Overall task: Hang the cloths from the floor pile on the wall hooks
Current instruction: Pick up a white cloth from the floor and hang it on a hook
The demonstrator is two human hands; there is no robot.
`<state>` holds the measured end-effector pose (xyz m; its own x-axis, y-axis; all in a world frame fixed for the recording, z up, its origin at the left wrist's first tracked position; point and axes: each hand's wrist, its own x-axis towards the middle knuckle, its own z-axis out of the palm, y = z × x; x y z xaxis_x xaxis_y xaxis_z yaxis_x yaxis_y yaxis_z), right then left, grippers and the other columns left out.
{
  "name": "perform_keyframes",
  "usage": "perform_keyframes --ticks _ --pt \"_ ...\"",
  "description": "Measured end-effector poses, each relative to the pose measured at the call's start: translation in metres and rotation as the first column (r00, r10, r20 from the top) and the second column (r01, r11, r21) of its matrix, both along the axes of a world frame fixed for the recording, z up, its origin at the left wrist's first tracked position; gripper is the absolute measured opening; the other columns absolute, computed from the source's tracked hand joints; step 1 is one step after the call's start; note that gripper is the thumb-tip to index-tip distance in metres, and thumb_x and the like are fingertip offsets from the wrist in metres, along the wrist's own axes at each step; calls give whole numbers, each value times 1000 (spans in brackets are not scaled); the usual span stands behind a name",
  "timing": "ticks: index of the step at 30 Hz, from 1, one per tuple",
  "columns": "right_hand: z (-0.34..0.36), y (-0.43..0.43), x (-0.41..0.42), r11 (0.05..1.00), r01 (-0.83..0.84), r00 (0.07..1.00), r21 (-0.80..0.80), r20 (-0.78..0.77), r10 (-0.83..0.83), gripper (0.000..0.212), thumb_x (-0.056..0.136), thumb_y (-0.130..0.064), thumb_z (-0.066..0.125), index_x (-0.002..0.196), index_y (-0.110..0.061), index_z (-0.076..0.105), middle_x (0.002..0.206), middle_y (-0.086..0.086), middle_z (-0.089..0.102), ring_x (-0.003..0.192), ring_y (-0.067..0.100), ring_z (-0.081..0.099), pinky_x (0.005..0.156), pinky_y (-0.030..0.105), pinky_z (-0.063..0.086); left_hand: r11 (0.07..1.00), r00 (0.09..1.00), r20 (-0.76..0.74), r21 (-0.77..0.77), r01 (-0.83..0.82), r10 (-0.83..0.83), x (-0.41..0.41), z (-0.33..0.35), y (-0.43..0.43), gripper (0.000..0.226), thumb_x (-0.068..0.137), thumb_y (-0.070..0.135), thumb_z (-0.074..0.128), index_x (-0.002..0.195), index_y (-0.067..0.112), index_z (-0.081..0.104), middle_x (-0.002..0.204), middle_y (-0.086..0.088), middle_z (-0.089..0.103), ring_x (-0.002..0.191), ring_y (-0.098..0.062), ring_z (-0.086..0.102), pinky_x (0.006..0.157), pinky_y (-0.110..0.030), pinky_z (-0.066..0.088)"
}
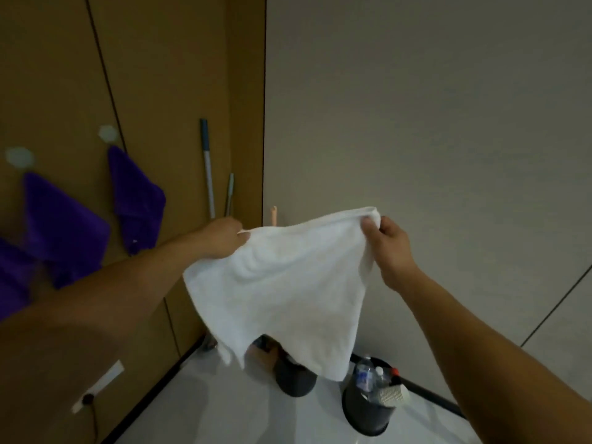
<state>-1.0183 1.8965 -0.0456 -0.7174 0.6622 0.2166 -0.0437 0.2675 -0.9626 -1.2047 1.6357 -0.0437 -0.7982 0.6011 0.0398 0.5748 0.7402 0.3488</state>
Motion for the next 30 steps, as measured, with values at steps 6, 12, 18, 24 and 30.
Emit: perform_keyframes --ticks 6,12,18,24,30 --pt "61 -20 -13 985 -131 981 109 -127 144 25 94 -43 53 88 -22 67 87 -2 69 79 13 65 74 35 53 992 990 78 22 -123 121 16 14 -13 37 93 43 51 102 9 60 104 -8 61 97 -28 60 81 -36 46" --pt "72 -45 -22 836 -488 869 253 47 493 22 92 -41 62 86 -21 70 78 -6 71 70 8 67 64 27 56 857 891 341 508 93 -299 65 55 38 67 57 60 81 116 40 55 118 14 64 106 -10 63 90 -34 53" --pt "60 -27 -9 824 -539 840 174 35 541 22 84 -38 72 90 -17 66 88 2 70 80 16 65 74 35 54 742 865 315 664 92 -390 76 63 61 20 84 37 70 98 23 72 99 0 74 93 -18 70 84 -36 55" --pt "10 7 20 734 -679 680 -12 367 635 44 69 -35 85 108 -19 71 104 -5 74 95 16 71 85 36 57 626 968 178 780 -29 -177 77 101 65 14 97 31 53 93 24 64 90 2 65 82 -13 62 70 -27 49" --pt "-16 34 16 872 -483 794 83 461 396 21 79 -37 77 85 -18 72 86 -1 73 74 15 69 63 25 53 676 980 67 715 -178 188 55 121 11 33 102 30 41 123 9 55 109 -8 58 94 -18 54 74 -28 42"
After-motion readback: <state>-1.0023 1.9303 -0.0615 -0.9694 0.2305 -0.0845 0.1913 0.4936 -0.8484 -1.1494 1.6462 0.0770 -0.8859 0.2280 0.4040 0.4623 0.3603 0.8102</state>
